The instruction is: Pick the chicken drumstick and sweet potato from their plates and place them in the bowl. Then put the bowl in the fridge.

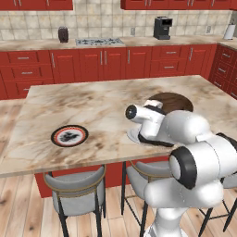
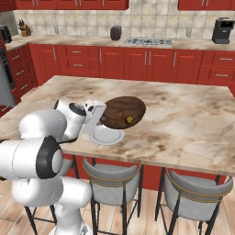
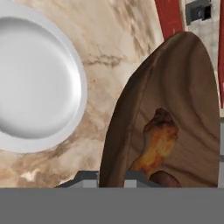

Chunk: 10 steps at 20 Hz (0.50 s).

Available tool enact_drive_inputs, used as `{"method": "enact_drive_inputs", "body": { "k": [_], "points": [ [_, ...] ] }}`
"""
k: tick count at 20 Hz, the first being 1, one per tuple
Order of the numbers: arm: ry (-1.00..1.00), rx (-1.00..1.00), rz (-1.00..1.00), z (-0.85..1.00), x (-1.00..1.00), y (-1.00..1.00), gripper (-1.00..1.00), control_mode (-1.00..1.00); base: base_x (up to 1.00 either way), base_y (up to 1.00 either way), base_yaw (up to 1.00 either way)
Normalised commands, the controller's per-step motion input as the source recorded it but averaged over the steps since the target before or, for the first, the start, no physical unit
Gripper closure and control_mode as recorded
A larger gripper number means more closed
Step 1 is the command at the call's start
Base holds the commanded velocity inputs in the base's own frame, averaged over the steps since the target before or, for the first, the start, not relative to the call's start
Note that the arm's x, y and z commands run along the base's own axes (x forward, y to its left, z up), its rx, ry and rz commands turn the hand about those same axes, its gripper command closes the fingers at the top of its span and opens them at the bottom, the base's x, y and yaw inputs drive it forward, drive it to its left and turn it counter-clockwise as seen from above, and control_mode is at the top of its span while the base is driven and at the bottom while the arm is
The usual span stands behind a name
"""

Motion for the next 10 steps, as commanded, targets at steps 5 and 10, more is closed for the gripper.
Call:
{"method": "enact_drive_inputs", "body": {
  "k": [5, 10],
  "points": [
    [0.08, 0.0, 0.45, 0.2, -0.32, 0.0, 1.0, -1.0, 0.0, 0.0, 0.0],
    [0.15, 0.0, 0.49, 0.28, -0.28, 0.0, 1.0, -1.0, 0.0, 0.0, 0.0]
  ]
}}
